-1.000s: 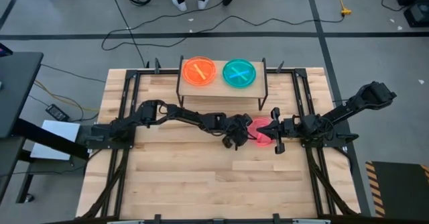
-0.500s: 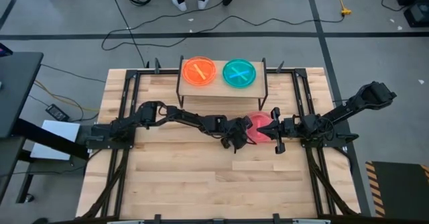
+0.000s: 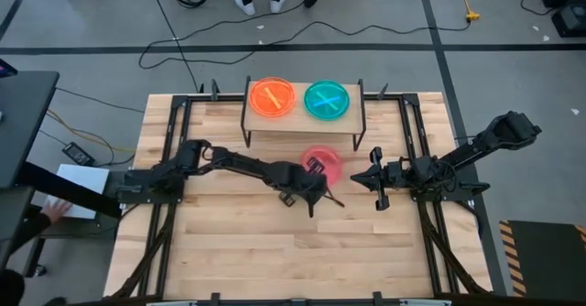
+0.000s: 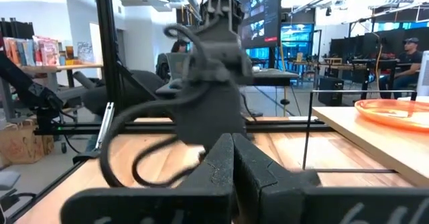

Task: Place and stack plates onto a shelf
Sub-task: Stack the red plate on top of the orange plate on the shelf

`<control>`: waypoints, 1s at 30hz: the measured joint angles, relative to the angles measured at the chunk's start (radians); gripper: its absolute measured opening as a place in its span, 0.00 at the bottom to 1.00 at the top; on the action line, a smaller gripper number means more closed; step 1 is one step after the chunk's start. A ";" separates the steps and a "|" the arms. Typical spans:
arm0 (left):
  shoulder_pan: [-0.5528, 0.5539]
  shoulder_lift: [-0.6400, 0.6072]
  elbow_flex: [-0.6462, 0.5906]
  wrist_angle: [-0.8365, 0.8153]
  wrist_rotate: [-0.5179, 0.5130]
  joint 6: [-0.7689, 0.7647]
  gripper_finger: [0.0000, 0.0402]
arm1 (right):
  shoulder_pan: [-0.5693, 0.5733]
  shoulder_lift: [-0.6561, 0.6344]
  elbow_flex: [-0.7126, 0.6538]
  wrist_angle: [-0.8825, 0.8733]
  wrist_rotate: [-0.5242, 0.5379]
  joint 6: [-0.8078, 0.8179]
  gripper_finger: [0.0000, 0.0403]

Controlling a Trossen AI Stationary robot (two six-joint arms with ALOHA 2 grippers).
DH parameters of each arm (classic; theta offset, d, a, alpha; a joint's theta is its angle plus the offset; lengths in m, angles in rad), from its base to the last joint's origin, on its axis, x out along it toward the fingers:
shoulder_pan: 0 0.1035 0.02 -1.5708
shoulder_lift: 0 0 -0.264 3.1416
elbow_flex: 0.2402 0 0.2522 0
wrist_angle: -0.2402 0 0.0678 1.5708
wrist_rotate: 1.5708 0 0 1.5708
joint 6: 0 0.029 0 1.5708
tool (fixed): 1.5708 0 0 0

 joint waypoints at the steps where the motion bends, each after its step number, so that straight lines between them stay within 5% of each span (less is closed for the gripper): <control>1: -0.011 -0.013 0.000 -0.040 -0.020 -0.028 0.00 | 0.000 0.000 0.000 -0.003 0.000 -0.001 0.01; 15: -0.120 -0.398 -0.201 -0.258 -0.160 -0.448 0.00 | 0.000 0.000 0.000 -0.001 -0.019 -0.027 0.01; 22: -0.200 -0.591 -0.206 -0.357 -0.216 -0.618 0.00 | 0.000 0.000 0.000 -0.002 -0.021 -0.028 0.01; 30: -0.020 -0.675 -0.205 -0.314 -0.216 -0.552 0.00 | 0.000 0.000 0.000 -0.002 -0.021 -0.028 0.01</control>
